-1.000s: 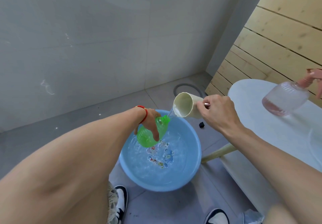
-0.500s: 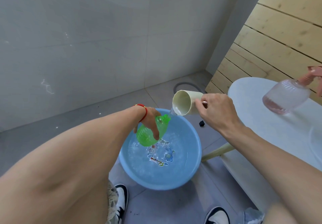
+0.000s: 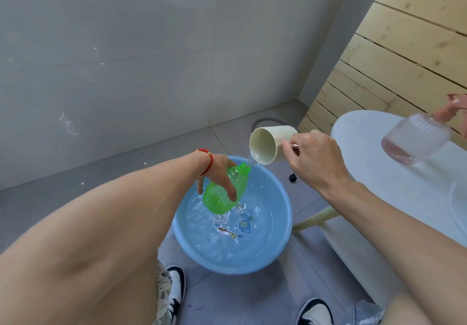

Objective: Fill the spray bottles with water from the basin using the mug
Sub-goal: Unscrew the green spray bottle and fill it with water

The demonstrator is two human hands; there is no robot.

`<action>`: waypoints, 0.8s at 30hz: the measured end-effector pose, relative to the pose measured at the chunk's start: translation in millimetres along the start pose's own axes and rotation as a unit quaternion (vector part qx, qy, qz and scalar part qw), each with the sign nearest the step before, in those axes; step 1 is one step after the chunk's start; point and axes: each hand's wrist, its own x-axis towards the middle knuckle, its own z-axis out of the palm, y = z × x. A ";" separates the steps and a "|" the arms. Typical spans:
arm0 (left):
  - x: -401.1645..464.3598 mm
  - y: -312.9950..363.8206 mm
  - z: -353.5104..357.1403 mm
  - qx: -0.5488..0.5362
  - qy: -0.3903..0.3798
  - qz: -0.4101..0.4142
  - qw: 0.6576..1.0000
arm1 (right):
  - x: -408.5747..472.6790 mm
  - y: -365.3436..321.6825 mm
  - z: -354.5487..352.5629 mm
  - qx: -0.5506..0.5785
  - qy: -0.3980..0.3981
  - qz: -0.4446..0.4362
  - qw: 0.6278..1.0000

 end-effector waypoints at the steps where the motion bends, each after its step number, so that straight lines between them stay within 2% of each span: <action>1: 0.0 0.5 -0.2 -0.009 -0.001 0.000 1.000 | -0.1 0.6 0.5 -0.003 0.005 -0.003 1.000; 13: 2.2 0.3 -1.6 -0.055 -0.008 0.008 0.998 | 3.3 -2.1 -1.1 -0.012 0.087 -0.042 0.995; 24: 0.8 -0.4 -4.3 -0.073 0.001 0.026 0.997 | 8.5 -1.8 -2.4 -0.095 0.148 -0.135 0.975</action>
